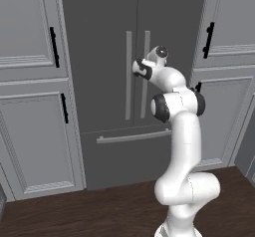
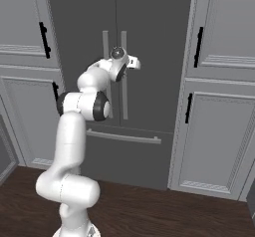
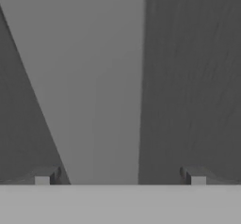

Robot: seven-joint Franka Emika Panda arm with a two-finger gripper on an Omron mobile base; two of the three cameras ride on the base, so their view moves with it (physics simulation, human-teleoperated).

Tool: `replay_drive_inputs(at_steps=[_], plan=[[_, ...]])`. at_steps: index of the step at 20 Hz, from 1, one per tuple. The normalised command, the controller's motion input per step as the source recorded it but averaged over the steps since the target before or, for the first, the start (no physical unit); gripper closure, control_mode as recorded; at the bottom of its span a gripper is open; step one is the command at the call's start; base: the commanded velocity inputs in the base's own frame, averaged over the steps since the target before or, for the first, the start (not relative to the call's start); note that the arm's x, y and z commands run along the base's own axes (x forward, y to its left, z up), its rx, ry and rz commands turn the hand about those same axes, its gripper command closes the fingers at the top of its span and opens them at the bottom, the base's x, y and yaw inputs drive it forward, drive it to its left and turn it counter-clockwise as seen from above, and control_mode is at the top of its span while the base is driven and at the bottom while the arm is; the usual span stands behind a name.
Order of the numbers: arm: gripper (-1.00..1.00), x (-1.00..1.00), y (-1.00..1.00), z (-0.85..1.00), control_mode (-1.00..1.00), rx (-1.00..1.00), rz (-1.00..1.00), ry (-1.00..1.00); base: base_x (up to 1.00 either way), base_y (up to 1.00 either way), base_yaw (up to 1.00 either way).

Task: Take the strawberry from the fridge and place it on top of the pancake, located on the dining counter.

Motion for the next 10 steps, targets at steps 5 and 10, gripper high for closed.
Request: replay_drive_inputs(at_steps=[5,10], plan=[[1.0,0.15,0.0,-0.02,-1.0,0.0,0.0,0.0,0.0,0.0,0.0],[1.0,-0.13,-0.27,0.0,-1.0,0.0,-0.01,0.03,0.0,0.0,0.0]])
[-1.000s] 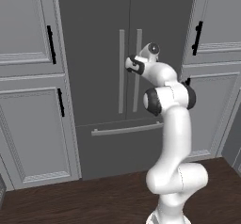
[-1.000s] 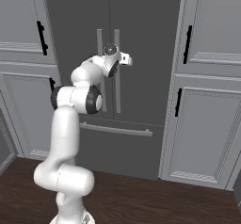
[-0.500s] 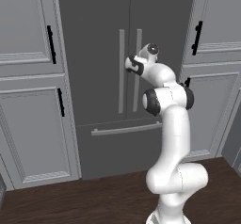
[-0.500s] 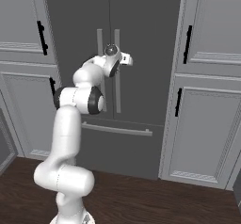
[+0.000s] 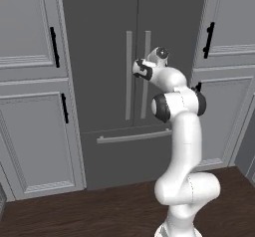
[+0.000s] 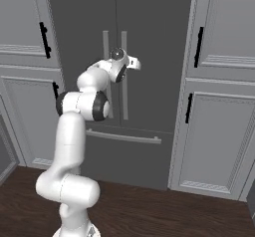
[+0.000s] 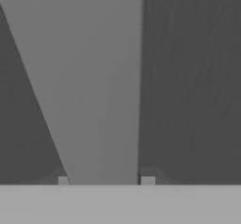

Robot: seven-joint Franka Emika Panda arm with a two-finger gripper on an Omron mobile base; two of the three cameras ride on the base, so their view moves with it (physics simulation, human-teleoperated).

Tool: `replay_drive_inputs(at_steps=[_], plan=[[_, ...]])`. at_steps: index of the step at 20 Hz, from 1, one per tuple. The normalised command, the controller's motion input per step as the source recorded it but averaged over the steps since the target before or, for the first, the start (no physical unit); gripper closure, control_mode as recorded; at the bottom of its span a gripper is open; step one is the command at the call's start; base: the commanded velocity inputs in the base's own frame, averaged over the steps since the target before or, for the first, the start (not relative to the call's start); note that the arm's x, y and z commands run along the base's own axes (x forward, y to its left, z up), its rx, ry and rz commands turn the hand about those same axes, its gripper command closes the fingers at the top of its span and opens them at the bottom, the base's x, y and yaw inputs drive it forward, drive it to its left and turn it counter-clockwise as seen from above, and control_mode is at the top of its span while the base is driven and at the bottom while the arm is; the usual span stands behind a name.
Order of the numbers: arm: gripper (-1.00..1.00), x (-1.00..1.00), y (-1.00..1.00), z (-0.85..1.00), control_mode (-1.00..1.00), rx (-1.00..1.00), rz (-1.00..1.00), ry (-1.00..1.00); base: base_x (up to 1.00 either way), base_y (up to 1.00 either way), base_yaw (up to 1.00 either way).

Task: Take the strawberry from the fridge and place it on top of the pancake, located on the dining counter.

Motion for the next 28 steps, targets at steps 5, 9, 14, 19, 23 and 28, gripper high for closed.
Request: replay_drive_inputs(at_steps=[5,9,14,19,23,28], plan=[[1.0,-0.63,-0.74,0.0,-1.0,0.0,-0.01,0.04,0.0,0.0,0.0],[1.0,-1.0,-0.95,0.0,-1.0,0.01,-0.01,0.0,0.0,0.0,0.0],[1.0,-1.0,-1.0,0.0,-1.0,0.04,0.0,0.0,0.0,0.0,0.0],[1.0,-0.94,-1.0,0.07,-1.0,0.05,0.0,0.04,0.0,0.0,0.0],[1.0,-0.51,-1.0,0.12,-1.0,0.05,-0.01,0.11,0.0,0.0,0.0],[-1.0,-0.39,-0.98,0.12,-1.0,0.09,-0.03,0.06,0.0,0.0,0.0]])
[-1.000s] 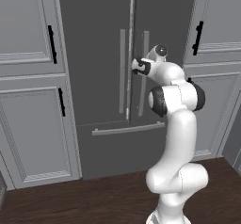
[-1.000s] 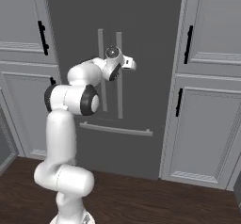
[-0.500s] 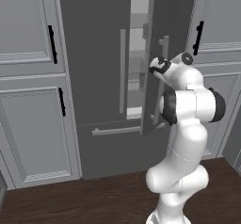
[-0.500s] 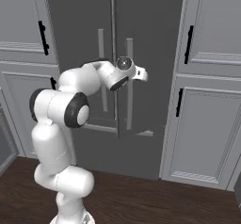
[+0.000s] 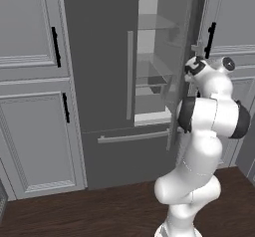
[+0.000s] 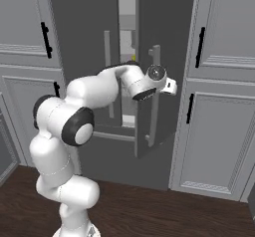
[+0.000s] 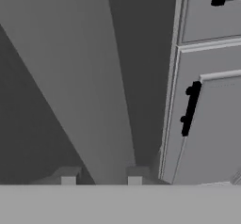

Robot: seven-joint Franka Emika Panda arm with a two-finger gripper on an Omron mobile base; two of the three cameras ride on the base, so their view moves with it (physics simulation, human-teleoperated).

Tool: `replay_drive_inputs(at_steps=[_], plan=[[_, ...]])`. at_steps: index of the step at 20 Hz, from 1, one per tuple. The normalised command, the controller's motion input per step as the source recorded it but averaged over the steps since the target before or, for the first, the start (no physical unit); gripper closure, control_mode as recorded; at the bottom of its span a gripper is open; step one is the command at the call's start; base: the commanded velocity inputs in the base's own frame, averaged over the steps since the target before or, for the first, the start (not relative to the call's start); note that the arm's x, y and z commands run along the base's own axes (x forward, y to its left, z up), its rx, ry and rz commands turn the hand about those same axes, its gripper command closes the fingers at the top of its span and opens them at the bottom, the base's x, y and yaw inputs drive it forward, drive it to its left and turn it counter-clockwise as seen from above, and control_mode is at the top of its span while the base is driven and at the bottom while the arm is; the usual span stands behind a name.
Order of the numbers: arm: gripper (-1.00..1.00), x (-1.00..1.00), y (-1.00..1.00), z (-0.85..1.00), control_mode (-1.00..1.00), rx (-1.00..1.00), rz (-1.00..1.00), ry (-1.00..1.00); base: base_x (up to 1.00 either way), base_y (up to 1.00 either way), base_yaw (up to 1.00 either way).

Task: Take the strawberry from the fridge and place it on top of the pancake, located on the dining counter.

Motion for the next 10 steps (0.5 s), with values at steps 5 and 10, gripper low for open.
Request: replay_drive_inputs(at_steps=[5,10], plan=[[-1.0,-0.6,-0.9,0.22,-1.0,0.08,-0.01,0.02,0.0,0.0,0.0],[-1.0,-0.9,-0.16,0.48,-1.0,-0.08,-0.01,-0.12,0.0,0.0,0.0]])
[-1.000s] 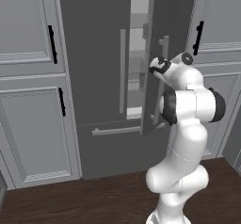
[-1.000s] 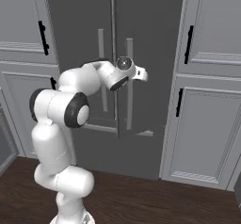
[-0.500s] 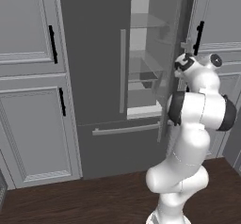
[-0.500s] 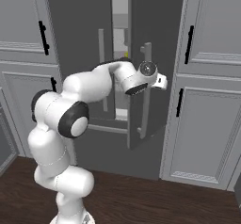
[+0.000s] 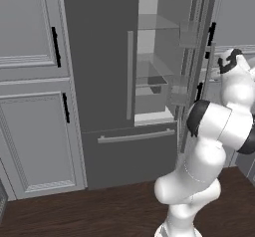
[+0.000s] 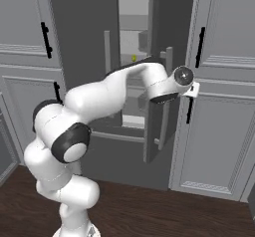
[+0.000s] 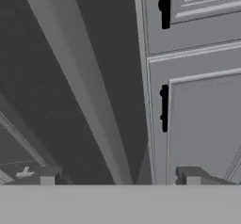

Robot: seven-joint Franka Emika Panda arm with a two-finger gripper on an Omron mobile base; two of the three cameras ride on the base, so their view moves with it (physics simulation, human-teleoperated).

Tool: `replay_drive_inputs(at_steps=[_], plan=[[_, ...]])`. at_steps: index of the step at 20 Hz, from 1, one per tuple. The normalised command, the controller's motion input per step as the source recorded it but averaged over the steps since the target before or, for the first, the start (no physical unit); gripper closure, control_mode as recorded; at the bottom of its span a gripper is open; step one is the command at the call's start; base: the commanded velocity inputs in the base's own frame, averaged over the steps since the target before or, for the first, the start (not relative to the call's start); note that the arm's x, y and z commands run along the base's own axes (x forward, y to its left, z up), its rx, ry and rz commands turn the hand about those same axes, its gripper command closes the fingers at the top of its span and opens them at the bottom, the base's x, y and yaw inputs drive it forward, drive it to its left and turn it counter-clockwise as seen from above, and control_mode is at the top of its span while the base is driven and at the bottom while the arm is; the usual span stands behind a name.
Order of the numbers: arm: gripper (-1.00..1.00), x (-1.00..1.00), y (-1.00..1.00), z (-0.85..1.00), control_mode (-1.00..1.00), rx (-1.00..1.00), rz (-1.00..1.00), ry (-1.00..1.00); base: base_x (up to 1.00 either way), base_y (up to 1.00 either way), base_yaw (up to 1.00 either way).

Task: Take the strawberry from the fridge and place it on top of the pancake, located on the dining counter.

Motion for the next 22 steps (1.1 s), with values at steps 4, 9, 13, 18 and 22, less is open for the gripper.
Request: replay_drive_inputs(at_steps=[4,9,13,18,22], plan=[[-1.0,-0.56,0.94,0.54,-1.0,-0.43,0.01,0.01,0.0,0.0,0.0],[-1.0,-0.26,1.0,0.18,-1.0,-0.55,0.05,0.16,0.0,0.0,0.0],[-1.0,-0.02,0.98,0.16,-1.0,-0.47,0.02,0.27,0.0,0.0,0.0],[-1.0,0.02,0.57,0.06,-1.0,-0.49,0.1,0.41,0.0,0.0,0.0],[-1.0,0.26,0.19,0.0,-1.0,-0.5,0.18,0.49,0.0,0.0,0.0]])
